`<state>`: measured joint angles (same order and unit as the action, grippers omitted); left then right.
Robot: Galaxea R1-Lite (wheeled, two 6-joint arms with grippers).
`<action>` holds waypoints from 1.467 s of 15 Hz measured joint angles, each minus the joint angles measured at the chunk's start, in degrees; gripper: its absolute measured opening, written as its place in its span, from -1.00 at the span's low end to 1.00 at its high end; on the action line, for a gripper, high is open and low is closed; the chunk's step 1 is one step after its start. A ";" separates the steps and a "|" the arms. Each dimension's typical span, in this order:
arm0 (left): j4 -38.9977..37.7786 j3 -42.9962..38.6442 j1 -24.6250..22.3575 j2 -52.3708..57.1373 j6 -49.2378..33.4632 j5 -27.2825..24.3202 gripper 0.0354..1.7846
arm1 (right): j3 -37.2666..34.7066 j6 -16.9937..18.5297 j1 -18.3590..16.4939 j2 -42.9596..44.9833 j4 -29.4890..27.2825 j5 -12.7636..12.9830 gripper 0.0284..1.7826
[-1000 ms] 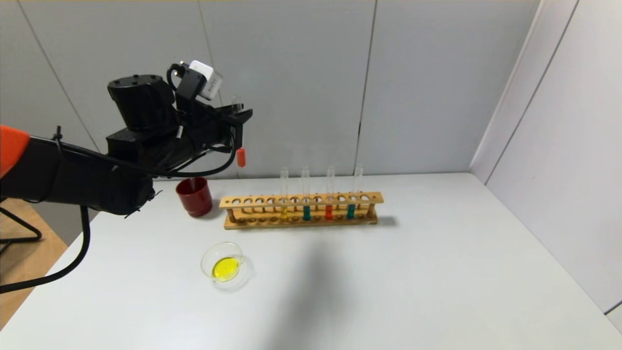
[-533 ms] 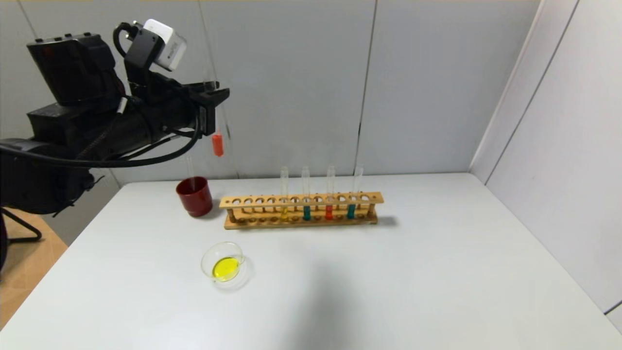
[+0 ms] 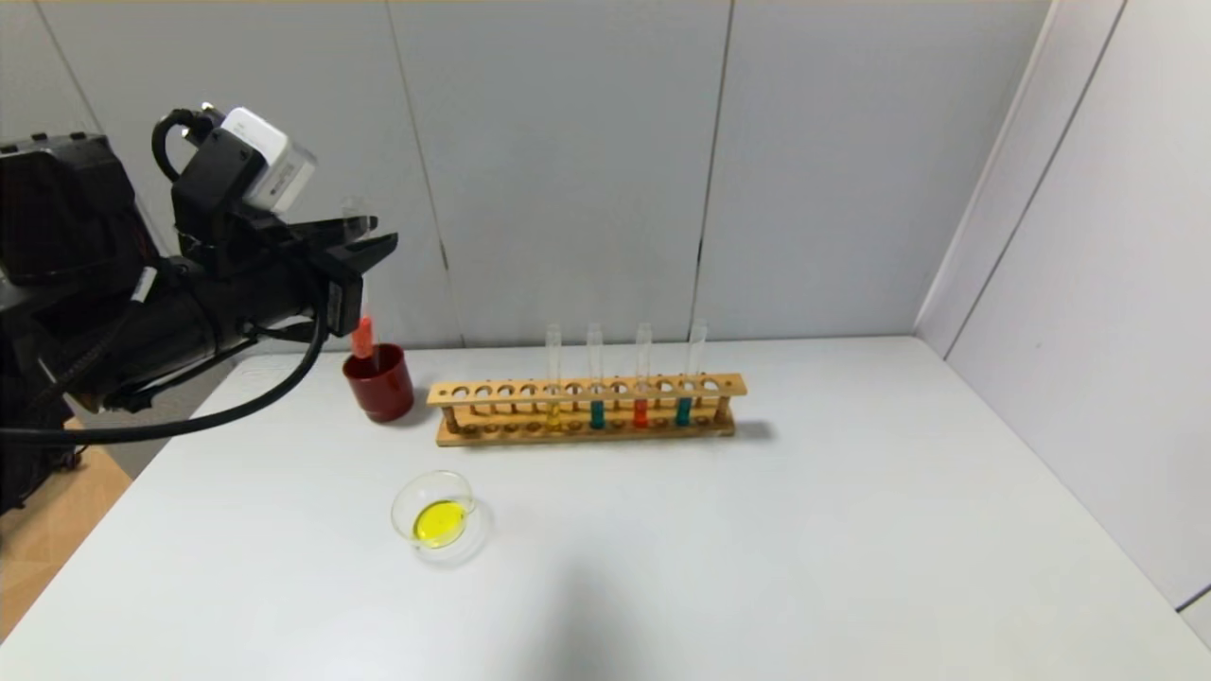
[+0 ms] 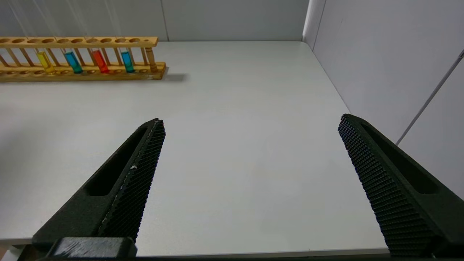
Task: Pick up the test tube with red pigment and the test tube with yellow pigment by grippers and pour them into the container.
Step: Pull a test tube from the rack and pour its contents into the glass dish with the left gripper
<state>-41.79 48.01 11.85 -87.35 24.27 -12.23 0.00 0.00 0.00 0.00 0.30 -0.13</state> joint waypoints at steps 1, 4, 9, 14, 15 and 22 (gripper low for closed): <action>-0.07 -1.84 -1.11 0.69 2.11 -1.39 -0.66 | 0.00 0.00 0.00 0.00 0.02 -0.02 0.96; -0.16 -4.57 -5.05 1.85 7.36 -7.91 -0.66 | 0.00 0.00 0.00 0.00 0.02 -0.02 0.96; -0.10 -4.41 -14.96 0.13 18.86 -25.75 -0.66 | 0.00 0.00 0.00 0.00 0.00 -0.02 0.96; 1.68 -2.62 -17.41 -3.15 29.34 -33.41 -0.66 | 0.00 0.00 0.00 0.00 0.00 -0.02 0.96; 2.62 -2.32 -17.43 -3.50 30.96 -33.37 -0.66 | 0.00 0.00 0.00 0.00 0.02 -0.02 0.96; 2.99 -1.99 -19.59 -4.80 38.90 -32.23 -0.66 | 0.00 0.00 0.00 0.00 0.00 -0.02 0.96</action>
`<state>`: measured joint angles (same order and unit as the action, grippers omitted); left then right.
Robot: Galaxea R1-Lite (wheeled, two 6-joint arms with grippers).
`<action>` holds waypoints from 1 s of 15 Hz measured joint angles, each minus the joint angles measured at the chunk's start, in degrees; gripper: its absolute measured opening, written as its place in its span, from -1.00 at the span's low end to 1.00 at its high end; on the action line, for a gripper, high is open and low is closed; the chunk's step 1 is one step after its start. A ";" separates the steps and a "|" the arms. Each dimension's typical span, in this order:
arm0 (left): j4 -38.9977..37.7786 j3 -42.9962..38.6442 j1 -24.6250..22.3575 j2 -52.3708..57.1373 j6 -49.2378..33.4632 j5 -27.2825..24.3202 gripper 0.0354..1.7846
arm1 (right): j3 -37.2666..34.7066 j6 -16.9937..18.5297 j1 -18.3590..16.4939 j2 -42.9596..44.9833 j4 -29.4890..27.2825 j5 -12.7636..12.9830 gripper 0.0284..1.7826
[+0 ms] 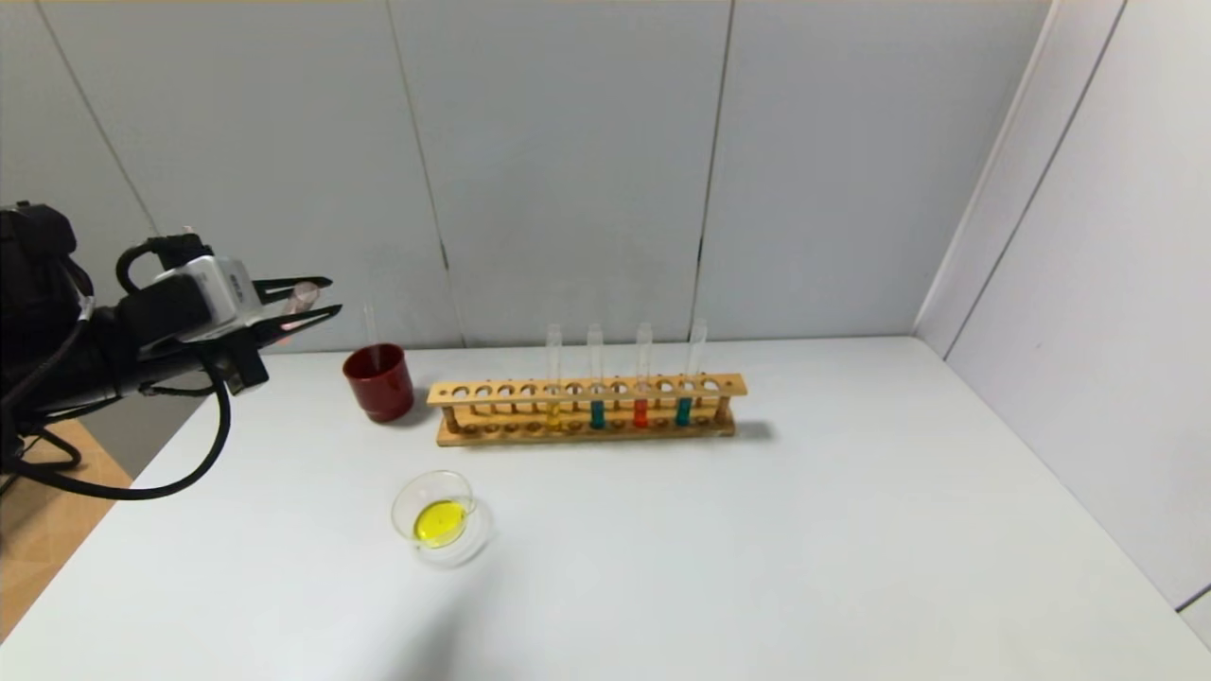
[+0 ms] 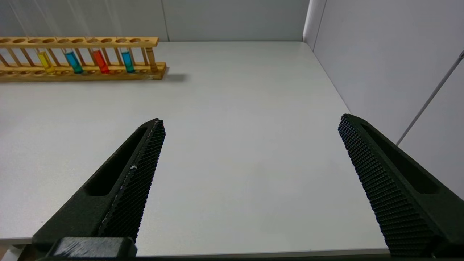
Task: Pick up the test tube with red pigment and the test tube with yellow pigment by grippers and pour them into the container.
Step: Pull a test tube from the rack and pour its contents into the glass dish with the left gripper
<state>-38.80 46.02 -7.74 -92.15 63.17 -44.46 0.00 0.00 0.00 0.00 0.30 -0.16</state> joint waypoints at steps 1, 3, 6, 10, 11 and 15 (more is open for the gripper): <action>-0.02 -0.10 -0.16 -0.40 1.38 -0.18 -0.66 | 0.00 0.00 0.00 0.00 0.00 0.00 0.96; -0.13 -0.24 -0.44 -1.05 4.90 -0.29 -0.66 | 0.00 0.00 0.00 0.00 0.02 0.00 0.96; -0.41 -0.44 -0.55 -1.48 10.51 -1.10 -0.66 | 0.00 0.00 0.00 0.00 0.00 0.00 0.96; -0.56 0.78 -0.57 -1.60 13.07 -0.72 -0.66 | 0.00 0.00 0.00 0.00 0.02 0.00 0.96; -0.61 1.52 -0.55 -1.71 13.92 -0.61 -0.66 | 0.00 0.02 0.00 0.00 0.00 0.00 0.96; -0.88 1.94 -0.60 -2.11 18.20 -0.29 -0.66 | 0.00 0.00 0.00 0.00 0.02 0.00 0.96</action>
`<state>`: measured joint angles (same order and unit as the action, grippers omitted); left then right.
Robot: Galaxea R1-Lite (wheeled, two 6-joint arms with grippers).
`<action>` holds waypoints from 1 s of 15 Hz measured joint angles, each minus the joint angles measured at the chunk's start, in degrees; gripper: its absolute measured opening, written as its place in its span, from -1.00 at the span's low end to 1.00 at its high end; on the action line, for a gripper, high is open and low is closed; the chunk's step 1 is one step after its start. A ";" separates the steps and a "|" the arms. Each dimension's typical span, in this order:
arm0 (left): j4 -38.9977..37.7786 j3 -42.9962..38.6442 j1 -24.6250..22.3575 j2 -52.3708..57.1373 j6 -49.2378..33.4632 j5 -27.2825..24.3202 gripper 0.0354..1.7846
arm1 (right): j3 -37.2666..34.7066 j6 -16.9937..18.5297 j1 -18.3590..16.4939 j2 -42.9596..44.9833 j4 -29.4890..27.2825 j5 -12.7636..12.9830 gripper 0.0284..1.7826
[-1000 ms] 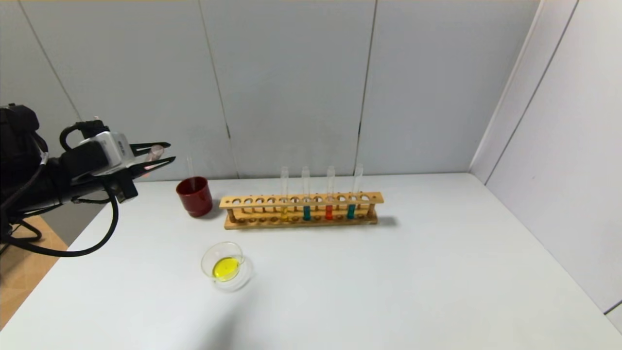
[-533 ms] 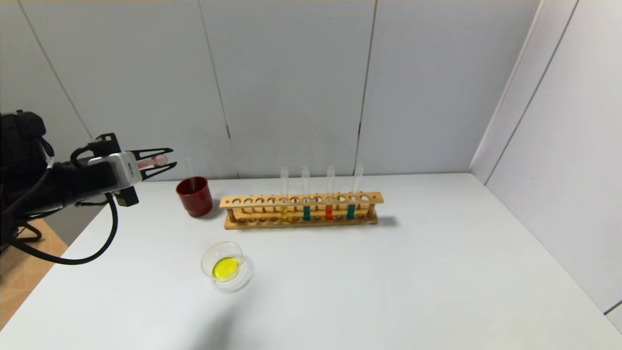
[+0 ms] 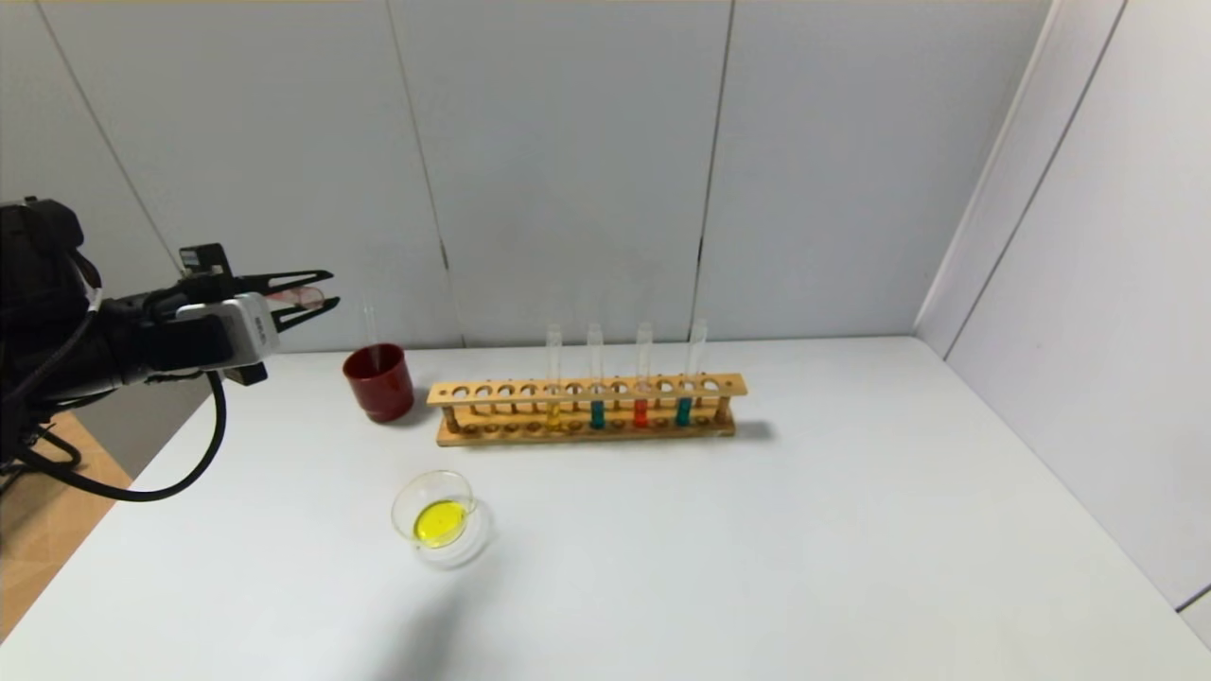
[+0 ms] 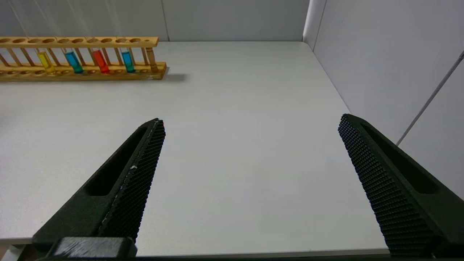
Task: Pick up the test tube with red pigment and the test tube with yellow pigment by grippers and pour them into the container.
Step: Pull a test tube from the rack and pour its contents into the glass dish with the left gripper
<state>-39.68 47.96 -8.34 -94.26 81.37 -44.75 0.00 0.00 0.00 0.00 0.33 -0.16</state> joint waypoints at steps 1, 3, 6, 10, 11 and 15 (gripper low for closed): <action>-0.01 -0.48 0.24 -0.10 0.11 -0.06 -0.66 | 0.00 0.00 0.00 0.00 0.00 0.00 0.96; -0.39 -2.05 0.44 -0.54 0.18 -0.11 -0.66 | 0.00 0.00 0.00 0.00 0.00 0.00 0.96; -4.64 -3.69 1.51 -2.38 0.00 -0.15 -0.66 | 0.00 0.00 0.00 0.00 0.00 0.00 0.96; -9.90 -4.80 2.85 -5.72 -0.10 -0.26 -0.66 | 0.00 0.00 0.00 0.00 -0.02 0.02 0.96; -9.90 -4.85 2.97 -6.07 -0.12 -0.37 -0.66 | 0.00 0.00 0.00 0.00 -0.02 0.00 0.96; -10.05 -5.24 3.61 -6.64 -0.10 -0.56 -0.66 | 0.00 0.00 0.00 0.00 -0.02 0.00 0.96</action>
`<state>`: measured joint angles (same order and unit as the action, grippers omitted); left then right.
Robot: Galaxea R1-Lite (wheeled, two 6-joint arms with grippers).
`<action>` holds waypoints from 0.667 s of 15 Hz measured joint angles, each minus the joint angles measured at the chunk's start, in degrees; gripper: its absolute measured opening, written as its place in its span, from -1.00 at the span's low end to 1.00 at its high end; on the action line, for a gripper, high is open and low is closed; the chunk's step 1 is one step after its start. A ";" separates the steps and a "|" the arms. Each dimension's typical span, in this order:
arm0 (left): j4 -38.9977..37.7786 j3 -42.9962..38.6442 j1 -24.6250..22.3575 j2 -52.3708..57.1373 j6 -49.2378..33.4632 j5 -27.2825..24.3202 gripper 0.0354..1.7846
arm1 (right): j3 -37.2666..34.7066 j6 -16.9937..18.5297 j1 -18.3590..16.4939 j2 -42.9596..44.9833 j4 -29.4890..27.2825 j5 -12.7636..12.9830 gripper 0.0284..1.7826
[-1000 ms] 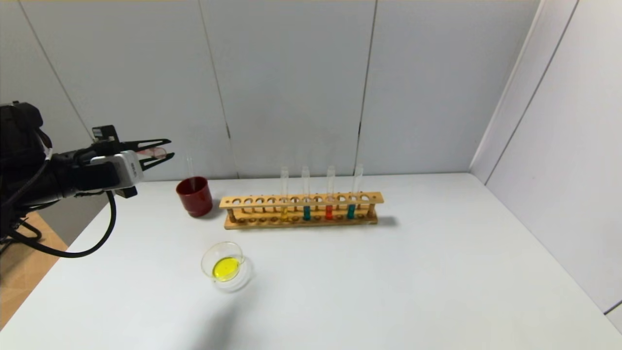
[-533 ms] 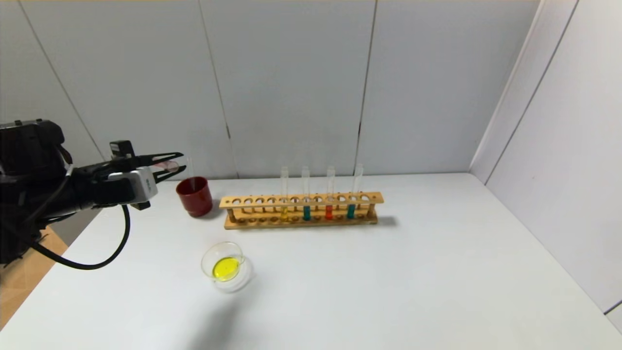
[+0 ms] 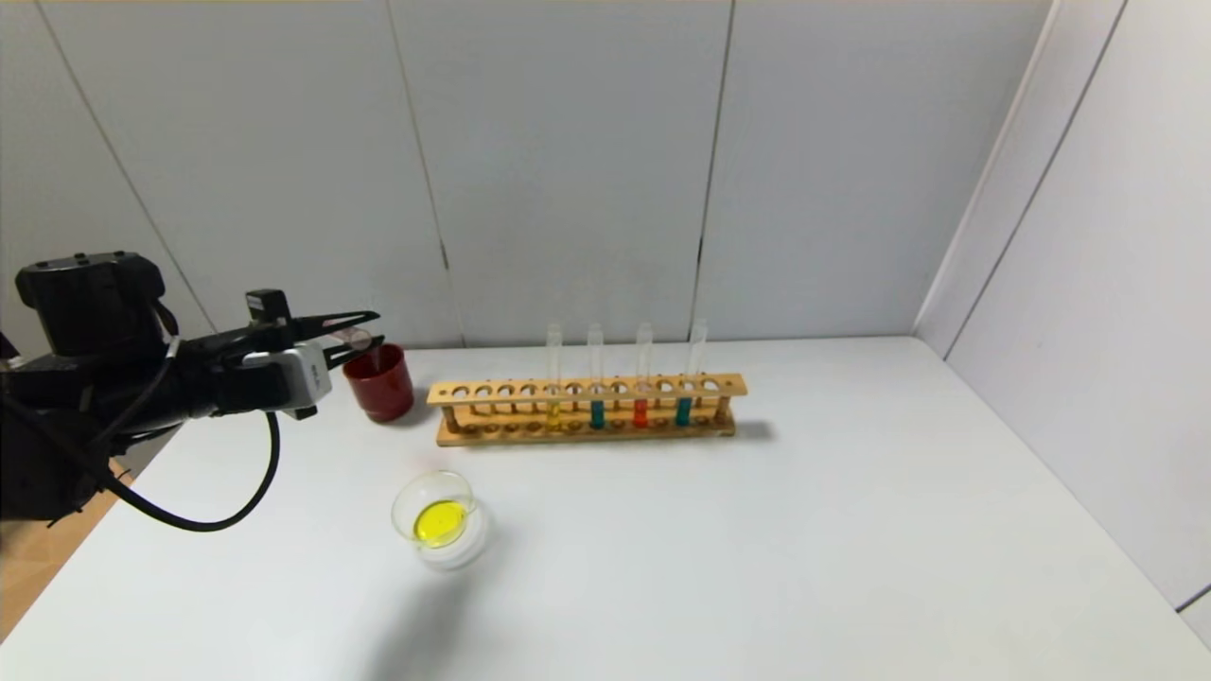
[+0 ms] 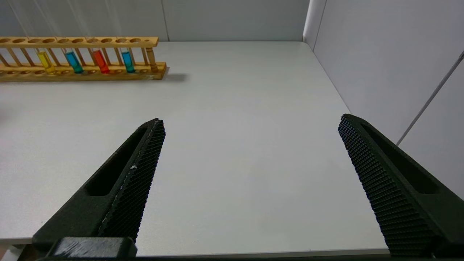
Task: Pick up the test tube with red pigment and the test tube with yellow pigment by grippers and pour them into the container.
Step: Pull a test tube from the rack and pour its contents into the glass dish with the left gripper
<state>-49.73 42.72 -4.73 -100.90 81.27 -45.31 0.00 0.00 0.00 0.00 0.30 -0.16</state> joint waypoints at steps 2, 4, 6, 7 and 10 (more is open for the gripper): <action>-0.07 -0.09 0.02 -0.17 0.28 0.09 -0.66 | 0.00 0.00 0.00 0.00 0.02 0.00 0.96; -0.07 0.06 0.10 -0.48 0.84 0.20 -0.66 | 0.00 0.00 0.00 0.00 0.00 0.00 0.96; -0.09 0.30 0.10 -0.74 2.73 0.20 -0.66 | 0.00 0.00 0.00 0.00 0.02 0.00 0.96; -0.02 0.37 0.10 -0.85 4.25 0.11 -0.66 | 0.00 0.00 0.00 0.00 0.02 0.00 0.96; 0.01 0.37 0.07 -0.95 6.31 0.04 -0.66 | 0.00 0.00 0.00 0.00 0.02 0.00 0.96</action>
<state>-49.71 43.08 -4.66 -101.85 87.59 -45.28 0.00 0.00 0.00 0.00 0.33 -0.16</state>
